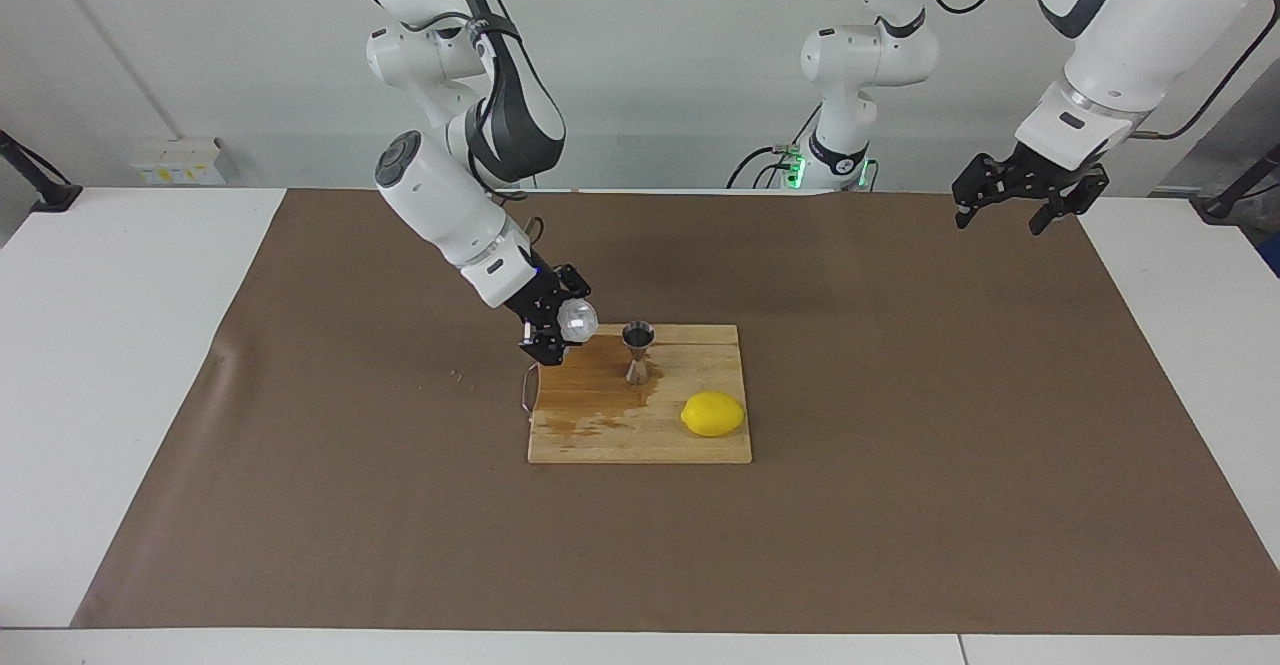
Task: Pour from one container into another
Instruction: 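Lift the white cup with the right gripper and carry it above the metal cup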
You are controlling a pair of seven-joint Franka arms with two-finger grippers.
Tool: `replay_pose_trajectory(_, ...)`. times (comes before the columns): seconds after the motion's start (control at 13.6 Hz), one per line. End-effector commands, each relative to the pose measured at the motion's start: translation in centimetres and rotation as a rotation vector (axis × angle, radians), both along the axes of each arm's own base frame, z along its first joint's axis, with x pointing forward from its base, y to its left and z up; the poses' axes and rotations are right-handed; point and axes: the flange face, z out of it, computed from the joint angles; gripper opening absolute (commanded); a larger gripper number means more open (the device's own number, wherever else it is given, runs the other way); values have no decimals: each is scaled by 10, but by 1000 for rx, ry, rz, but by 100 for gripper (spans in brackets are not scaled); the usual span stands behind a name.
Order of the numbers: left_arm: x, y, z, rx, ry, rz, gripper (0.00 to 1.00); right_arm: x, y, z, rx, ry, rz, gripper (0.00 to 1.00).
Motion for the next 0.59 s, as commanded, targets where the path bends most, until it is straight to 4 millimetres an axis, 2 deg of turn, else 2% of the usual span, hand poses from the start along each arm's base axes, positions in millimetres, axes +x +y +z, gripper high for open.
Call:
replay_pose_trajectory(0.0,-9,1,3,19,0,-3,100,-1,6,6,-45,-13,-11,1)
replay_pose_trajectory(0.15,-9,1,2,19,1,-3,100,1,9,11,-42,-25,-8,1)
replay_pose_trajectory(0.29,-9,1,3,19,0,-3,100,-5,25,11,-42,-27,19,1)
replay_pose_trajectory(0.52,-9,1,3,19,0,-3,100,-4,30,16,-73,-85,41,1)
